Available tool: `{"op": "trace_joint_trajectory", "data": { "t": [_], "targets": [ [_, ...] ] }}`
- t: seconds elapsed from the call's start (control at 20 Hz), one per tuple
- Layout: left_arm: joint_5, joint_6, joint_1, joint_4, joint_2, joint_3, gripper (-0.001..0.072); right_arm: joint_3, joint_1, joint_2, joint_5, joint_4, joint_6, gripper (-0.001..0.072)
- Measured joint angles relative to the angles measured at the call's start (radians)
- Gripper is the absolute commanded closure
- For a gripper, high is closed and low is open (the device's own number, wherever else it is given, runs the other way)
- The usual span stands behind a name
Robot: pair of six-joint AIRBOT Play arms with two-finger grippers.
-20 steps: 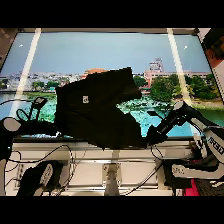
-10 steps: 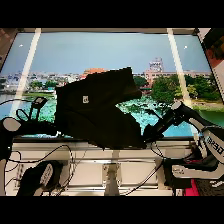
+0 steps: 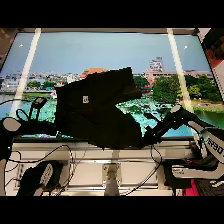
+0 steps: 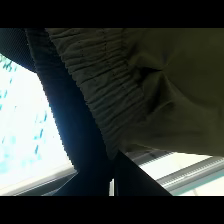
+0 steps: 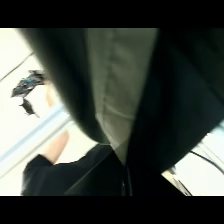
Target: Fold the clothes and pants, and hang the long-sleeved shirts on hangers.
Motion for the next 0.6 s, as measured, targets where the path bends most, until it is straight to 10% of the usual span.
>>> {"op": "trace_joint_trajectory", "data": {
  "t": [0.6],
  "targets": [
    [0.058,-0.007,0.000,-0.216,0.002,0.101,0.0699,0.404,-0.259,0.201,-0.023,0.140,0.071,0.0707]
  ]
}}
